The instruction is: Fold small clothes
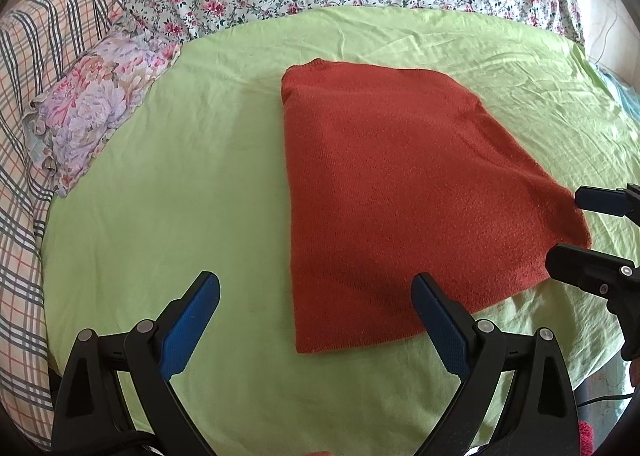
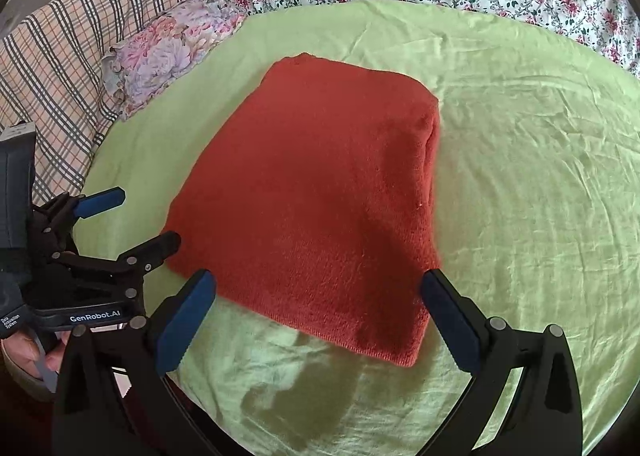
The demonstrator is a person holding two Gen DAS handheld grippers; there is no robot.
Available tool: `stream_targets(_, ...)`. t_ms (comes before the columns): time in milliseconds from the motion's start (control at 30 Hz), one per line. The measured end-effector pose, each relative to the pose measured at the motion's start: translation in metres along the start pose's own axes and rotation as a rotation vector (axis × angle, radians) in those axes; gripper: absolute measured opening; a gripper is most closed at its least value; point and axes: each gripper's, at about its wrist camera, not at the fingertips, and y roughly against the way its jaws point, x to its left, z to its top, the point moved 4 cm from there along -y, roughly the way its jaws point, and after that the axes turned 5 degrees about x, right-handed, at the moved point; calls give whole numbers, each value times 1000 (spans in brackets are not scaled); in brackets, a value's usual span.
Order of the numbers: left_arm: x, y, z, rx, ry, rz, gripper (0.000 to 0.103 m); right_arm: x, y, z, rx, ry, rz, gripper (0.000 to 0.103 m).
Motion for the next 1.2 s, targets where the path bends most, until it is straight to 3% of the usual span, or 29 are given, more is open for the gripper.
stream_targets(1200,-2,-2,7,-1,-5,-40,97,1,-2,6,2,-2,2,102)
